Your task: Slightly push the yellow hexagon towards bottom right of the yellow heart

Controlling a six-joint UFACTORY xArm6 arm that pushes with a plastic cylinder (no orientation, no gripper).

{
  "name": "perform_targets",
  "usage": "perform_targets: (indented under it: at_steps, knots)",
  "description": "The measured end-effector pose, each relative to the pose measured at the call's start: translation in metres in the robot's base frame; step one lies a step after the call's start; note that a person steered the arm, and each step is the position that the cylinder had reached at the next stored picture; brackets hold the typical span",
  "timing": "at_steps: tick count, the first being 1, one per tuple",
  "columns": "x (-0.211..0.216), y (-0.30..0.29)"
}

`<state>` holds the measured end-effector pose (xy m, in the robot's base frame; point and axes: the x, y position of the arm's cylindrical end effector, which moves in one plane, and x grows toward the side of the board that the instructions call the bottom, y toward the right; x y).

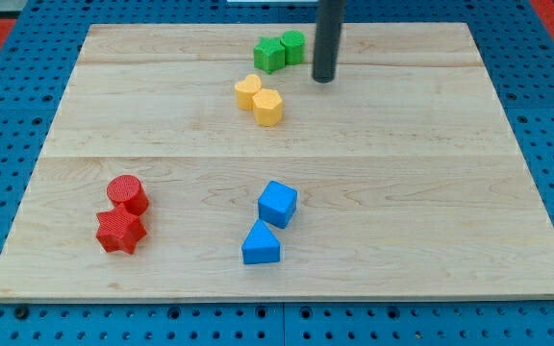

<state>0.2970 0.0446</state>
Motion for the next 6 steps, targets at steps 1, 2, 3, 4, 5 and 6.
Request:
perform_targets:
  at_steps: [1, 2, 3, 4, 5, 6]
  knots:
    - [-0.028, -0.023]
    - [-0.028, -0.067]
    - [-0.011, -0.074]
    - [-0.006, -0.097]
    - [0.018, -0.051]
    - [0.053, -0.038]
